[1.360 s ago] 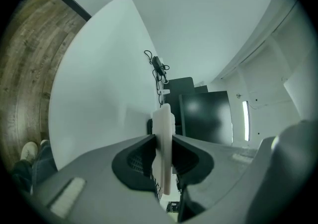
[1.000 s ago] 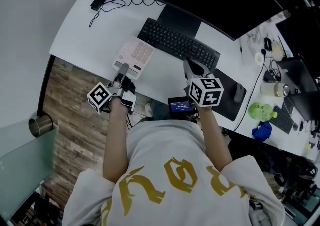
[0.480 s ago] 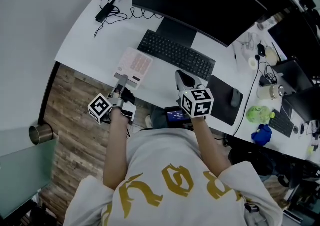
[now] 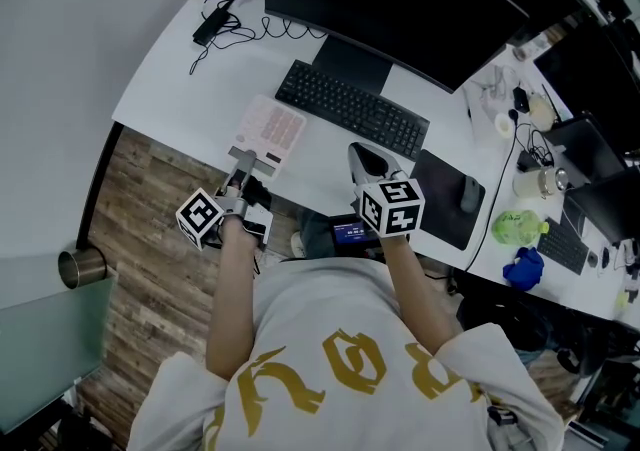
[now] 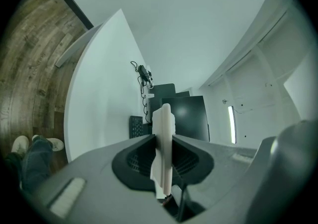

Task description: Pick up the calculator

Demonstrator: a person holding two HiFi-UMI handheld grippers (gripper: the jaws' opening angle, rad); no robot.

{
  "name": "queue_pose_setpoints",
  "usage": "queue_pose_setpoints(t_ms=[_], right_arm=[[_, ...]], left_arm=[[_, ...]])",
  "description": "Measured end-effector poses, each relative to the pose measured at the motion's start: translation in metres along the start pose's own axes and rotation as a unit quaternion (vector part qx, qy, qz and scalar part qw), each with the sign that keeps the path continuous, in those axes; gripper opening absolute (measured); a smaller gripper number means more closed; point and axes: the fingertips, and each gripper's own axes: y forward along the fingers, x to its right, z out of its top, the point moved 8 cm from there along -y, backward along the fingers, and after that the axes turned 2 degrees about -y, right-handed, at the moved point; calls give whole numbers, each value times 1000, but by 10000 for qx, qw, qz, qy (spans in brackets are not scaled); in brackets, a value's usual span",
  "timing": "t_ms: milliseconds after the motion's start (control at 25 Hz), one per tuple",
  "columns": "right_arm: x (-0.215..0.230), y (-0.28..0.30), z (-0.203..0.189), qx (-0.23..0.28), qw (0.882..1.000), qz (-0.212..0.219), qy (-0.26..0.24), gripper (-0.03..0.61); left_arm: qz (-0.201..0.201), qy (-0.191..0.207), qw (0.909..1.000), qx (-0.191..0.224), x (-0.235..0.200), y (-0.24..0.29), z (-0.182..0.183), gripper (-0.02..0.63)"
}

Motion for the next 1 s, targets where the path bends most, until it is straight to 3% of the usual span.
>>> queue_pose_setpoints(t_ms=[1000], right_arm=[[0,4,-5,-107,9999,117,-60,26]], left_arm=[[73,20,10000,58,-3,-3,0,72]])
